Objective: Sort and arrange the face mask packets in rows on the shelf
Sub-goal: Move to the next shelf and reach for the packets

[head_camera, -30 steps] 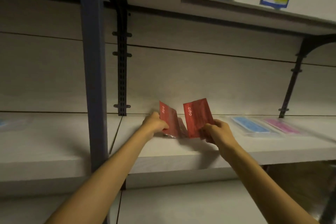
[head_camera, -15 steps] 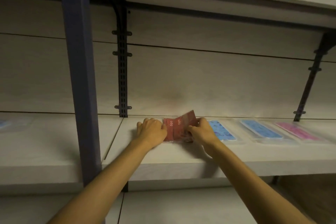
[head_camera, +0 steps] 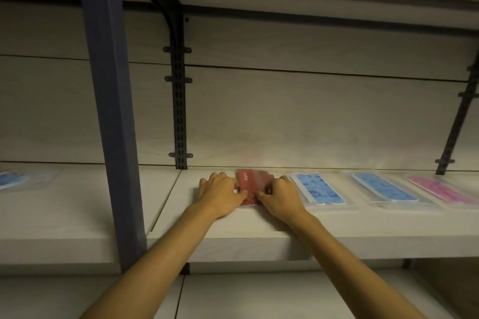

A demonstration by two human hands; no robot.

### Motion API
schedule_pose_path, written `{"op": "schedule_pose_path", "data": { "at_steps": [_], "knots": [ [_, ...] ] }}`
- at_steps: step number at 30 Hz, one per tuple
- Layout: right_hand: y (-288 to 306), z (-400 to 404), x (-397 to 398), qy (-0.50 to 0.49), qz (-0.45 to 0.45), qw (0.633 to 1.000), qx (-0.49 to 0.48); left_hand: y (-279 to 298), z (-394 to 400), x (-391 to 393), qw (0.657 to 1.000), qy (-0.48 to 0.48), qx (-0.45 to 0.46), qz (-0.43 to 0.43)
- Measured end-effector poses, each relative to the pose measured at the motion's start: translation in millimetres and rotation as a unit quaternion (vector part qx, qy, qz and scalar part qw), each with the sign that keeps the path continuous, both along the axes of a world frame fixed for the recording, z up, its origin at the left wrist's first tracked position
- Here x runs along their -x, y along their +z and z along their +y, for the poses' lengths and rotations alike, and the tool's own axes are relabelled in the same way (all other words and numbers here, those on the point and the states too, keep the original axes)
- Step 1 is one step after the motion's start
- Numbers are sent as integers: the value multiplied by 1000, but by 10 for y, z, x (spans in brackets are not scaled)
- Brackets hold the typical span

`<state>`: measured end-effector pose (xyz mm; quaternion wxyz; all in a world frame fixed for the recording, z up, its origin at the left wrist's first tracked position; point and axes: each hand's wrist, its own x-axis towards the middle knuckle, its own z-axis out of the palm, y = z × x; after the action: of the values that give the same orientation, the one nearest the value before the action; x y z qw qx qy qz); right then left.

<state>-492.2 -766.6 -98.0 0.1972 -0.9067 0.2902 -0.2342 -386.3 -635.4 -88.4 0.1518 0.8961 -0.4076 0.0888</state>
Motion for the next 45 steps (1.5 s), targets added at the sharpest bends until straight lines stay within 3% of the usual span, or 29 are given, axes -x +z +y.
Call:
{"op": "schedule_pose_path", "data": {
  "at_steps": [8, 18, 23, 33, 45],
  "knots": [
    [66, 14, 77, 26, 10, 1000, 6, 97, 72, 124, 999, 24, 28, 1],
    [251, 445, 601, 149, -12, 982, 118, 302, 747, 746, 994, 14, 112, -8],
    [354, 913, 765, 192, -62, 971, 126, 270, 1151, 947, 991, 23, 127, -14],
    [398, 1847, 725, 211, -64, 965, 141, 240, 2039, 1000, 988, 19, 156, -11],
    [178, 3552, 73, 195, -64, 969, 137, 162, 3925, 346, 990, 14, 139, -22]
  ]
}}
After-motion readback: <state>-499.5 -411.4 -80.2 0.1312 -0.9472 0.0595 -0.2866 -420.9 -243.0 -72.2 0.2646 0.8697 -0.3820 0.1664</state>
